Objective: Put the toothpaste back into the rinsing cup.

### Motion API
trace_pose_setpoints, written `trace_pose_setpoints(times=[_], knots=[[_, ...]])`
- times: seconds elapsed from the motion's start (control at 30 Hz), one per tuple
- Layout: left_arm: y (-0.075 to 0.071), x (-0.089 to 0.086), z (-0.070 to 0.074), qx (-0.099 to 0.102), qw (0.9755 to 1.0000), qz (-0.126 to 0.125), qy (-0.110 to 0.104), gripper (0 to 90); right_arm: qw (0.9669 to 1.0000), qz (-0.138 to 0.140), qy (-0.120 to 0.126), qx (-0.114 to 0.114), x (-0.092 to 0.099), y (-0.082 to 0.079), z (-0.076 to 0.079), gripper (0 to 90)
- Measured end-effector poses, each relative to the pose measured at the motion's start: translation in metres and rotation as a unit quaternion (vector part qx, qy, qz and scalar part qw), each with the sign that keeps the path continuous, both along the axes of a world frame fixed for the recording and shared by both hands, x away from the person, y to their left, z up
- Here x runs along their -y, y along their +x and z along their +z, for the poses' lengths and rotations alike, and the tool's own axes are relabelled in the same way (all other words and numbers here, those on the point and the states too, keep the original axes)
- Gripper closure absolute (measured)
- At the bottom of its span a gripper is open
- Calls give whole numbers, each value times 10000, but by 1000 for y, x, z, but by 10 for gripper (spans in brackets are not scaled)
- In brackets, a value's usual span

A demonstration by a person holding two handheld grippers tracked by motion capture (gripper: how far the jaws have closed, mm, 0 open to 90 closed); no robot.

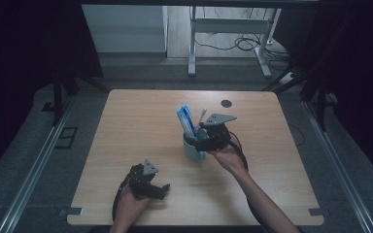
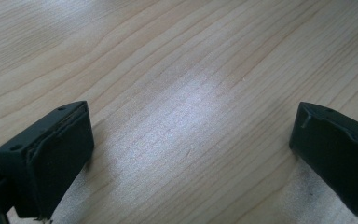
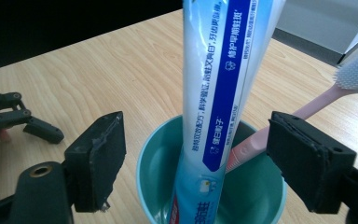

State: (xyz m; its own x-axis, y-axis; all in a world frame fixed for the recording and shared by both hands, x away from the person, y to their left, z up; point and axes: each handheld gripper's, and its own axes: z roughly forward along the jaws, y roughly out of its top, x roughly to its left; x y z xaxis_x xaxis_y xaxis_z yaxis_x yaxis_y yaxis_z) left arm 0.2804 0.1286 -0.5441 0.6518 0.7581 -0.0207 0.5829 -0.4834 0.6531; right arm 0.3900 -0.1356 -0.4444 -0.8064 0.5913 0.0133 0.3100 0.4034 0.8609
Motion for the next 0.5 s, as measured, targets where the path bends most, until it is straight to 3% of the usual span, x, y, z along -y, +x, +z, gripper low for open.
trace_pose_setpoints(times=[0.5], knots=[[0, 0, 0, 6, 10000, -6, 11, 0, 9998, 106, -164, 72, 10, -11, 4, 132]])
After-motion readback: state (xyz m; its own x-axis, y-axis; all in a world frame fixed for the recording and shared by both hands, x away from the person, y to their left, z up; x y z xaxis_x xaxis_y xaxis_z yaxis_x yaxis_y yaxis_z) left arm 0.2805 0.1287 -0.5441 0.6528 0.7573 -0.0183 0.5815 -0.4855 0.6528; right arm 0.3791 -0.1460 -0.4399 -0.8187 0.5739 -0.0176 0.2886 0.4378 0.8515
